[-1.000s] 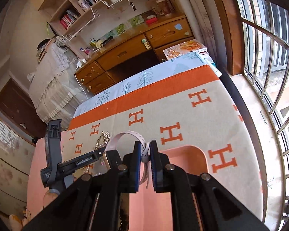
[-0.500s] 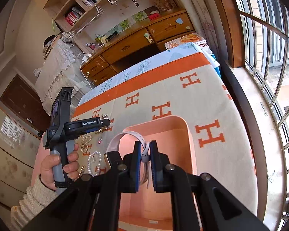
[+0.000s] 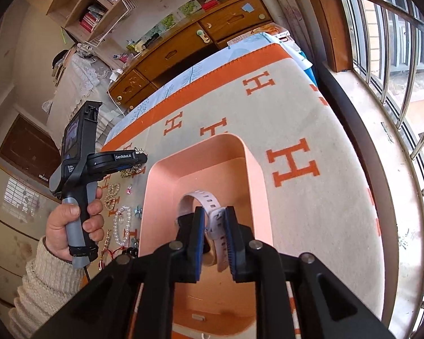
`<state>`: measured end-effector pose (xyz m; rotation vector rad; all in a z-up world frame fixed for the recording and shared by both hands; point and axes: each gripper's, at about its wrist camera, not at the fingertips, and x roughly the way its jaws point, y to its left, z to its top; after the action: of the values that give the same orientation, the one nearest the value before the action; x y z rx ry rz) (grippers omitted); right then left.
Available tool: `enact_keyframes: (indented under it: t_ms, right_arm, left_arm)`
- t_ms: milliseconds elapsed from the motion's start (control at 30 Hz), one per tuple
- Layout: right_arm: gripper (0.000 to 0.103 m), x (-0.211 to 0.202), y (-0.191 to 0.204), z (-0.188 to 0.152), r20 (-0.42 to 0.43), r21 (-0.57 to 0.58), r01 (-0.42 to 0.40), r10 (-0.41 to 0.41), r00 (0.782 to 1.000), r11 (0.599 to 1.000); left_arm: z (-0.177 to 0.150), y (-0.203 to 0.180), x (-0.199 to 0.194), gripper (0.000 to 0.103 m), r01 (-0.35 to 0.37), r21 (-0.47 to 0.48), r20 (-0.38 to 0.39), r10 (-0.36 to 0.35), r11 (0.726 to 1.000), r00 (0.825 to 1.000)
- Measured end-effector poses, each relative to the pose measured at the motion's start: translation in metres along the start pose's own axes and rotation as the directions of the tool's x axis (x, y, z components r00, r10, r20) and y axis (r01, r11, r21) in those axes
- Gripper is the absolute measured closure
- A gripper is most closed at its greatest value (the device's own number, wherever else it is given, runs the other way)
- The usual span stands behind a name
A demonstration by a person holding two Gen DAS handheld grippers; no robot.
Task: Organize jewelry
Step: 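Lower the watch into the pink box with the right tool while the left tool grasps the gold leaf comb, then carry the gold leaf comb into the pink box and open the left tool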
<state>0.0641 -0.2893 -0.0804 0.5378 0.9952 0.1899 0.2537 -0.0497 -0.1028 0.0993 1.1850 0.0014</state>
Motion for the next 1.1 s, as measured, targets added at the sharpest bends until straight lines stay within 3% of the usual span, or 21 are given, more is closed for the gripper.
enact_keyframes:
  t_ms: [267, 500, 667, 767, 867, 1100]
  right_arm:
    - [0.084, -0.012, 0.01, -0.01, 0.007, -0.062, 0.009, -0.008, 1.0, 0.998]
    - [0.084, -0.055, 0.039, -0.021, 0.071, -0.16, 0.001, 0.01, 0.997, 0.987]
    - [0.084, -0.089, 0.061, -0.031, 0.105, -0.217, -0.01, 0.033, 0.994, 0.976]
    - [0.082, -0.11, 0.072, -0.036, 0.141, -0.247, -0.012, 0.048, 0.989, 0.969]
    - [0.073, -0.128, 0.081, -0.04, 0.175, -0.27, -0.004, 0.054, 0.983, 0.963]
    - [0.072, -0.155, 0.097, -0.043, 0.193, -0.317, -0.003, 0.068, 0.979, 0.948]
  left_arm:
    - [-0.028, -0.001, -0.073, 0.078, 0.042, 0.032, 0.08, -0.044, 0.999, 0.996]
    - [-0.063, -0.005, -0.175, 0.078, 0.033, 0.086, 0.207, -0.051, 0.996, 0.977]
    - [-0.094, -0.009, -0.231, 0.078, 0.057, 0.131, 0.239, -0.088, 0.99, 0.967]
    - [-0.108, -0.014, -0.259, 0.078, 0.057, 0.167, 0.267, -0.101, 0.984, 0.958]
    - [-0.118, -0.02, -0.282, 0.078, 0.054, 0.203, 0.296, -0.113, 0.978, 0.948]
    - [-0.124, -0.028, -0.318, 0.078, 0.049, 0.241, 0.327, -0.128, 0.969, 0.936]
